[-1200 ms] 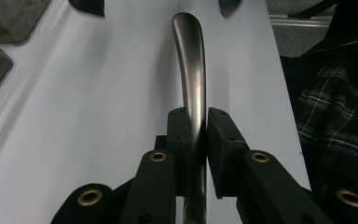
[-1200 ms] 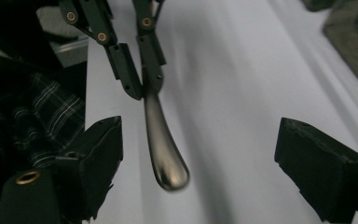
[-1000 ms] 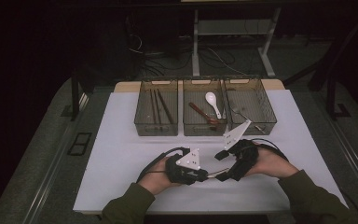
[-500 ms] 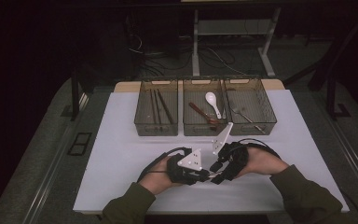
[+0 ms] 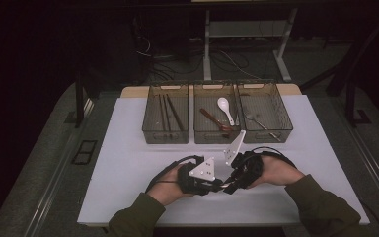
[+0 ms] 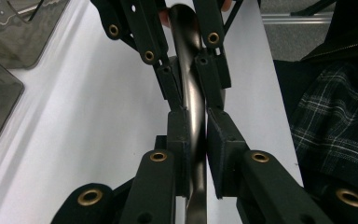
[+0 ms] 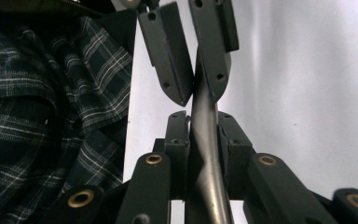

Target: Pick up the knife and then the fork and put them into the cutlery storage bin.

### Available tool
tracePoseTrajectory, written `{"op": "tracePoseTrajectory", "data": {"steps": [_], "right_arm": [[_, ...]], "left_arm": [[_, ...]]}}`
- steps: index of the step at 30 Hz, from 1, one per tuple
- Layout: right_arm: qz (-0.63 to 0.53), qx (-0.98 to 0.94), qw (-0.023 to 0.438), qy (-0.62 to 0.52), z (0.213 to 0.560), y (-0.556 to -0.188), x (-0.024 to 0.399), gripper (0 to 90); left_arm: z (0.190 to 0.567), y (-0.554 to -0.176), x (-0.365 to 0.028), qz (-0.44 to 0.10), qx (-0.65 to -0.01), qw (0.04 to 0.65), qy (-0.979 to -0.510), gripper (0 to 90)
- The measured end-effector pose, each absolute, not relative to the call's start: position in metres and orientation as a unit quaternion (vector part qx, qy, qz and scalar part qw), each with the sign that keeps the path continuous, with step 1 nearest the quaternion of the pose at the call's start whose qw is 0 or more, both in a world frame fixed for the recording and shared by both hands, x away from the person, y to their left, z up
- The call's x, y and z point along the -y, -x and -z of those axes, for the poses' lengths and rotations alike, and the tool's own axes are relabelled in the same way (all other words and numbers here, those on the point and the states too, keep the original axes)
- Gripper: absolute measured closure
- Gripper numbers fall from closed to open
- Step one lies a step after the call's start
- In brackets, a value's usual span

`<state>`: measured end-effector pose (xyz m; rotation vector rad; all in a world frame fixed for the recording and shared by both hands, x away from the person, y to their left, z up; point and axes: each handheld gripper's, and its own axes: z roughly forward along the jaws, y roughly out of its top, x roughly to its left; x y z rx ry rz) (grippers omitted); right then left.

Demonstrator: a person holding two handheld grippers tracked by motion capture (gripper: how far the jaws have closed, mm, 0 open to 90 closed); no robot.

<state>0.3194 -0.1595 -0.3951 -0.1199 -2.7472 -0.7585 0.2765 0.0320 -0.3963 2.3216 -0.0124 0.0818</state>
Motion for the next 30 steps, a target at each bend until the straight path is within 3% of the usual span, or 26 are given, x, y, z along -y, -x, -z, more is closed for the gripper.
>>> {"op": "tracePoseTrajectory", "data": {"steps": [2,5,13,23,30], "right_arm": [[0.259,0.954,0.142,0.051,0.395,-0.318,0.16,82.6],[0.267,0.949,0.157,0.054,0.399,-0.318,0.161,82.8],[0.277,0.951,0.124,0.051,0.397,-0.318,0.165,82.7],[0.307,0.945,0.083,0.082,0.396,-0.323,0.188,82.6],[0.323,0.938,0.046,0.117,0.397,-0.327,0.207,82.6]], "left_arm": [[0.39,-0.277,-0.036,-0.025,0.003,0.426,-0.904,88.9],[0.387,-0.278,-0.038,-0.037,0.004,0.421,-0.907,88.8],[0.387,-0.28,-0.045,-0.029,-0.025,0.444,-0.895,88.4],[0.387,-0.286,-0.072,-0.036,-0.09,0.472,-0.876,73.4],[0.392,-0.285,-0.095,-0.057,-0.133,0.482,-0.864,55.3]]}}
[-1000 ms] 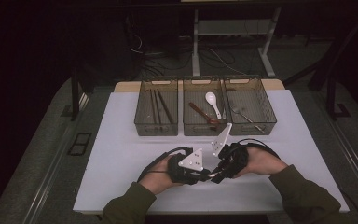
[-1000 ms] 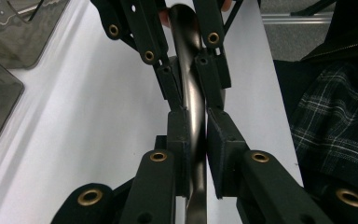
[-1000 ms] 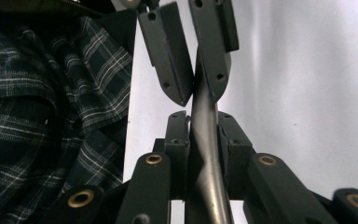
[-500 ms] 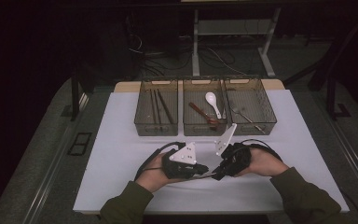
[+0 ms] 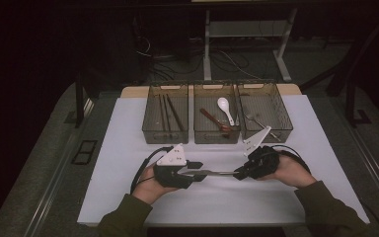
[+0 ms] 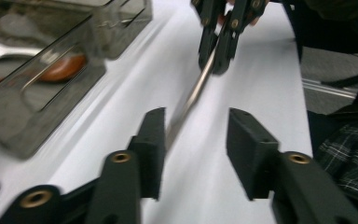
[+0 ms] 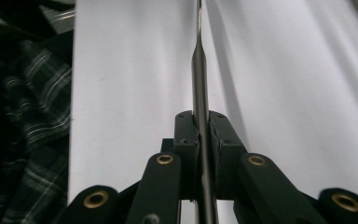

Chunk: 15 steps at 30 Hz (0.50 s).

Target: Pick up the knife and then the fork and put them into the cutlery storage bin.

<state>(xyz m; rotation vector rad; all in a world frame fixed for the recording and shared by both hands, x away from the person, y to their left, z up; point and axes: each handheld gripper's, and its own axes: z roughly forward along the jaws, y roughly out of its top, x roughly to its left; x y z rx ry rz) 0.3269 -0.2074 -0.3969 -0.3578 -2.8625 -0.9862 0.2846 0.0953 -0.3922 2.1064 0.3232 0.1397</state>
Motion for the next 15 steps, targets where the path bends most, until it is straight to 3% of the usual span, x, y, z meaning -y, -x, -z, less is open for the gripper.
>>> {"op": "tracePoseTrajectory", "data": {"steps": [15], "right_arm": [[0.369,0.91,0.003,0.188,0.387,-0.333,0.241,82.5]], "left_arm": [[0.415,-0.276,-0.134,-0.09,-0.212,0.49,-0.841,29.9]]}}
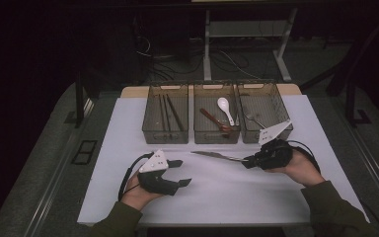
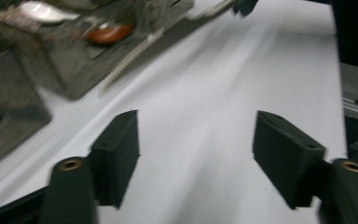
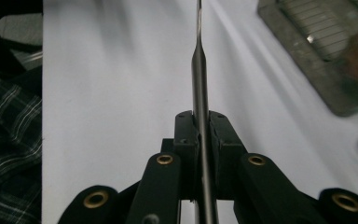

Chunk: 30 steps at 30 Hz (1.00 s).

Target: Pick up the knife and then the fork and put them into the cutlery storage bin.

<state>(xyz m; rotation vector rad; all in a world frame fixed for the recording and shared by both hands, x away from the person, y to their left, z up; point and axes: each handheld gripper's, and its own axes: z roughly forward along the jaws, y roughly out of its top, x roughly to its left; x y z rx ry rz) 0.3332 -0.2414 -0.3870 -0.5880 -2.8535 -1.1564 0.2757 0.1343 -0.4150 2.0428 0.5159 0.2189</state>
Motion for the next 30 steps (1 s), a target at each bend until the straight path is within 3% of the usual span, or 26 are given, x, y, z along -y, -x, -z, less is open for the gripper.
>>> {"op": "tracePoseTrajectory", "data": {"steps": [10,13,30], "right_arm": [[0.403,0.882,-0.032,0.242,0.376,-0.341,0.262,82.5],[0.409,0.873,-0.049,0.263,0.373,-0.345,0.27,82.5],[0.41,0.807,-0.155,0.396,0.354,-0.385,0.318,82.5]], "left_arm": [[0.43,-0.272,-0.15,-0.12,-0.265,0.469,-0.834,11.3],[0.434,-0.273,-0.152,-0.122,-0.272,0.458,-0.837,0.2],[0.434,-0.274,-0.154,-0.124,-0.279,0.452,-0.838,0.0]]}}
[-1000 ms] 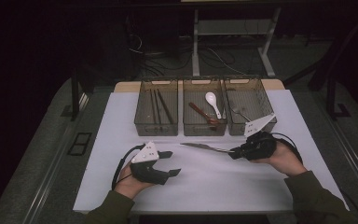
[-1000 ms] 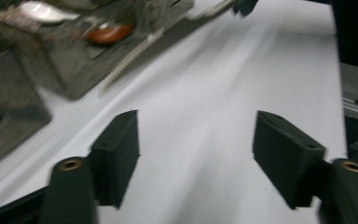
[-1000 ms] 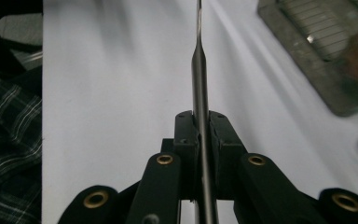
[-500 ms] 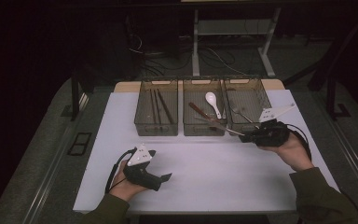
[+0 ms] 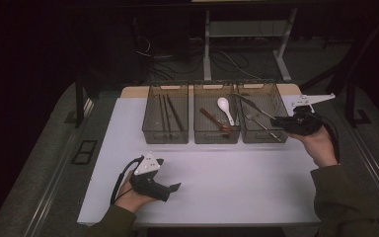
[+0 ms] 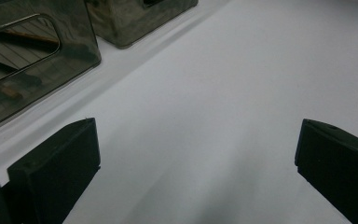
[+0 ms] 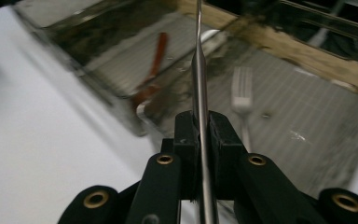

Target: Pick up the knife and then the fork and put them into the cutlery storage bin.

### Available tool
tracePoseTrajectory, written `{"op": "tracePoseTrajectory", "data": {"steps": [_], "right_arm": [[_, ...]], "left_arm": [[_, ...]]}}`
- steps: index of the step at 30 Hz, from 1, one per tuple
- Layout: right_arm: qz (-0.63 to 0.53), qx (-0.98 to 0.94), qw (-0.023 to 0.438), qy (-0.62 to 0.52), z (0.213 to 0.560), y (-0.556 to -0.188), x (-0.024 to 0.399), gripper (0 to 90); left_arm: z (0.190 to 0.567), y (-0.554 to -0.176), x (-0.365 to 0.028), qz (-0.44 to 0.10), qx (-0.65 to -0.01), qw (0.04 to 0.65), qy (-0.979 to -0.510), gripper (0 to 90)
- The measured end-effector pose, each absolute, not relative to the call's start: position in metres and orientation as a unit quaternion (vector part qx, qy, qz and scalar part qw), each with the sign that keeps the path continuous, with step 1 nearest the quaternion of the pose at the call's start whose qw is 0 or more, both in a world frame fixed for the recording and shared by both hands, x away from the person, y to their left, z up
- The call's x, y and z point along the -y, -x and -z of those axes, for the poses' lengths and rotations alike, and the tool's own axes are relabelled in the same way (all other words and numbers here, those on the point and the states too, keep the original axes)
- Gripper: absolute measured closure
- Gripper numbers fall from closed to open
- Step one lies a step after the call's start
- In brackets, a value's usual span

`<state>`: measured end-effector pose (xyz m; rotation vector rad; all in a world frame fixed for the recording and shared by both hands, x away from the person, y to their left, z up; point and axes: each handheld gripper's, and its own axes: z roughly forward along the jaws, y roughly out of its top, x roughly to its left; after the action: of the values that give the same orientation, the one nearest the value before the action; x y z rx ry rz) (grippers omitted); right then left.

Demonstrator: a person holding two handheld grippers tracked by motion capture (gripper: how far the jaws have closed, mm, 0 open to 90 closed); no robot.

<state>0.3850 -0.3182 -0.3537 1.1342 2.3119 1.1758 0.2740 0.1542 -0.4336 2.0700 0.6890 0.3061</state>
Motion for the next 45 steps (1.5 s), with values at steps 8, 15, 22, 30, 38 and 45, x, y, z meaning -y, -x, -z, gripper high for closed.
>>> {"op": "tracePoseTrajectory", "data": {"steps": [8,15,22,30,38,45], "right_arm": [[-0.375,-0.789,0.181,-0.452,0.353,-0.41,0.329,82.5],[-0.332,-0.79,0.175,-0.485,0.36,-0.432,0.325,82.5],[-0.294,-0.8,0.164,-0.497,0.369,-0.451,0.317,82.5],[-0.261,-0.811,0.146,-0.502,0.377,-0.465,0.305,82.4],[-0.237,-0.819,0.138,-0.504,0.384,-0.47,0.299,82.1],[-0.231,-0.819,0.146,-0.505,0.383,-0.471,0.3,75.2]], "left_arm": [[0.434,-0.275,-0.155,-0.122,-0.278,0.45,-0.84,0.0],[0.434,-0.274,-0.155,-0.121,-0.275,0.449,-0.841,0.0],[0.434,-0.275,-0.154,-0.119,-0.273,0.45,-0.842,0.0],[0.435,-0.275,-0.154,-0.115,-0.274,0.449,-0.843,0.0],[0.435,-0.275,-0.154,-0.112,-0.273,0.446,-0.845,0.0],[0.435,-0.275,-0.154,-0.112,-0.273,0.447,-0.844,0.0]]}}
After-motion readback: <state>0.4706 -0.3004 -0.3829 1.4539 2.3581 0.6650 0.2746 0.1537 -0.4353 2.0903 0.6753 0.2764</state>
